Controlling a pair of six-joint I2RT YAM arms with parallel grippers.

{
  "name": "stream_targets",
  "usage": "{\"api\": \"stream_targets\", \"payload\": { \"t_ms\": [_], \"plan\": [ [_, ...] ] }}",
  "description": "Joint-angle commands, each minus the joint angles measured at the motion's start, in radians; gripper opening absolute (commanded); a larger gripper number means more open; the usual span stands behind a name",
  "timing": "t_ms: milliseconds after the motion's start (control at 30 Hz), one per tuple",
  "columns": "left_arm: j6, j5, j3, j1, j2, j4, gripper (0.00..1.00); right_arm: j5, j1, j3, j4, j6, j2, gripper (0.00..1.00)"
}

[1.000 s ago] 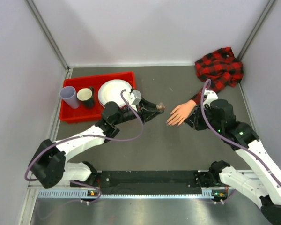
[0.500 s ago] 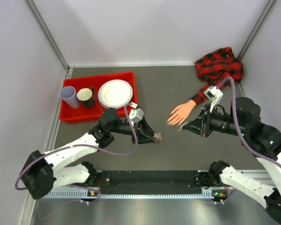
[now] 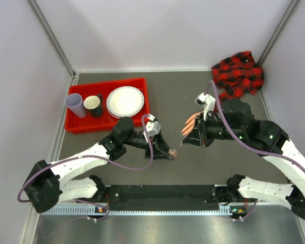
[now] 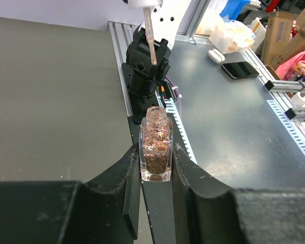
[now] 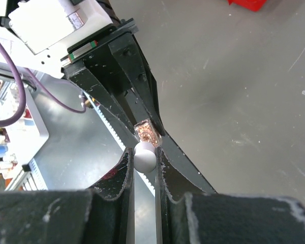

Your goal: Paint the nails

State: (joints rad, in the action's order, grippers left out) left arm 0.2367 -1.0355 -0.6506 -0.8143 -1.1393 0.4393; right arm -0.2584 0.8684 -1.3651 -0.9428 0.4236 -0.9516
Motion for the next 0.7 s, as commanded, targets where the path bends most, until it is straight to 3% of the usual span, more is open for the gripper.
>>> {"api": "stream_targets", "payload": {
  "t_ms": [0,667],
  "plan": [
    [-0.025,-0.014,-0.038,-0.006,0.012,0.021,0.0,0.028,0.046,-0.006,0.059,0.017,-0.016,0.0],
    [-0.048,0.012,-0.038,-0.006,0.013,0.009,0.0,0.05,0.081,0.047,0.061,0.03,-0.041,0.0]
  ]
}}
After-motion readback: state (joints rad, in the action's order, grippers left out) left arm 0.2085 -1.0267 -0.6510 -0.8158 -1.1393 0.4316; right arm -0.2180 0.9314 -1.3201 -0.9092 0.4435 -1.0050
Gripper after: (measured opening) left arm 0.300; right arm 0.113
